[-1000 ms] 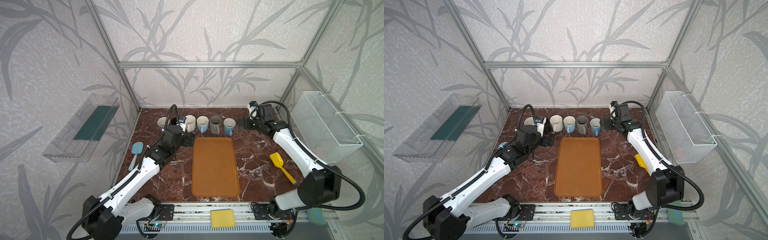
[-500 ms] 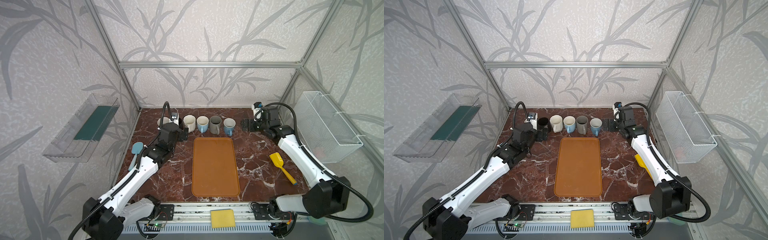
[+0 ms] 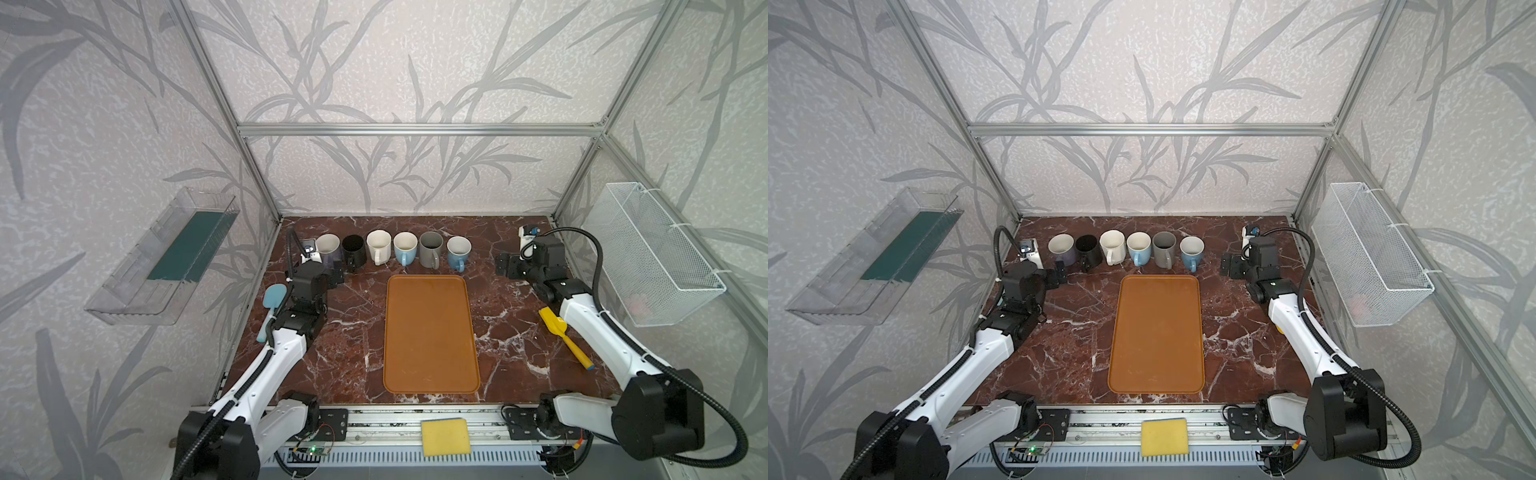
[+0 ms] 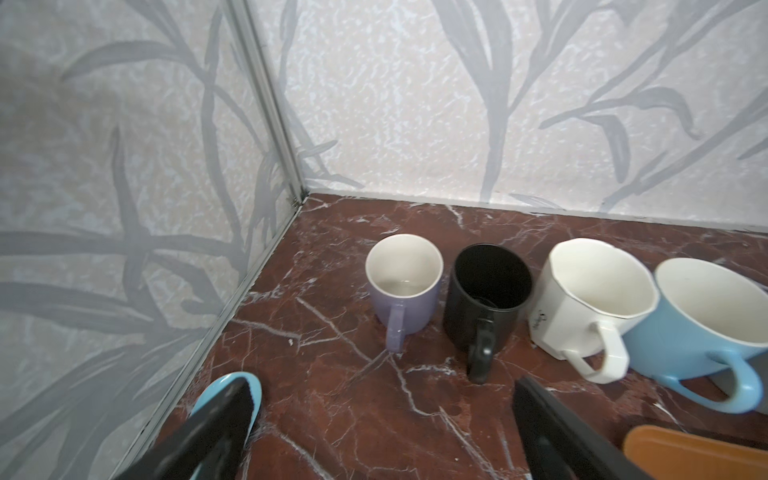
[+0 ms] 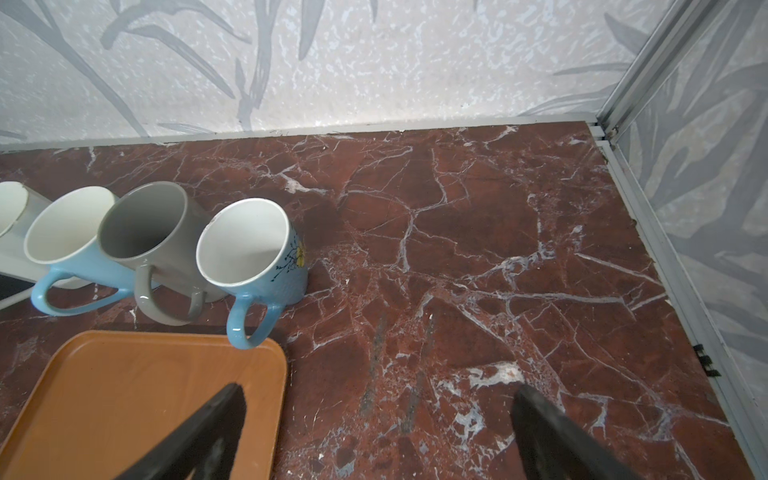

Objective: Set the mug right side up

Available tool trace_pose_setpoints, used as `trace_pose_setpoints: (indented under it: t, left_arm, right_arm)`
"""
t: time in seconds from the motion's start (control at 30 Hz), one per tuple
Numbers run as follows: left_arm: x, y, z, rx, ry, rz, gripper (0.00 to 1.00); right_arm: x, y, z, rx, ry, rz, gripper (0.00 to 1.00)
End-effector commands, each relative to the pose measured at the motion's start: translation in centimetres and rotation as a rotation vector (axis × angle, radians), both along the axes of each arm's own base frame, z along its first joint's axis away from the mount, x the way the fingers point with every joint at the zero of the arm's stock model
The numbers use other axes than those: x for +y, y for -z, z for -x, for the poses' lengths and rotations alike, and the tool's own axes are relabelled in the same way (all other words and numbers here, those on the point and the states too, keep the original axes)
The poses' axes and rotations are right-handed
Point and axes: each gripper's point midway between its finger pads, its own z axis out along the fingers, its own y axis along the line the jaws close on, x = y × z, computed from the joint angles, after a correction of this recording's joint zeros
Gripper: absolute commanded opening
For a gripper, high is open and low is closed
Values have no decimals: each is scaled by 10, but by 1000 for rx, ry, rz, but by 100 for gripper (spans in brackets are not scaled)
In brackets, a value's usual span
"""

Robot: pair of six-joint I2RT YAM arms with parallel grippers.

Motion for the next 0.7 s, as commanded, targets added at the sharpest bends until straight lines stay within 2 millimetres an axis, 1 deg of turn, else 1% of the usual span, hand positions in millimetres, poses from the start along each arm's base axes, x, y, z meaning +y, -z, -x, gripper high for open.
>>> trace_pose_setpoints:
  t: [0.0,0.07,0.13,0.27,0.53,0.67]
  left_arm:
    - [19,-4,-4,-114,-45,86,99]
    - [29,10,-5,-113,-70,102,99]
    - [36,25,-4,-76,-93,70,99]
    - [49,47,0,-41,-134,53,99]
    - [53,81,-6,-50,-112,38,99]
    - [53,93,-8,-65,-109,38,99]
  right_arm:
    - [-6,-26,-9,-124,18,4,99]
    - [-6,-27,-10,-145,17,2,99]
    - [-7,-27,-9,-163,21,-2,99]
    - [-10,-23,-9,-161,32,12,99]
    - [-14,-14,-11,-194,49,16,99]
    - [-18,-13,-11,-223,64,30,99]
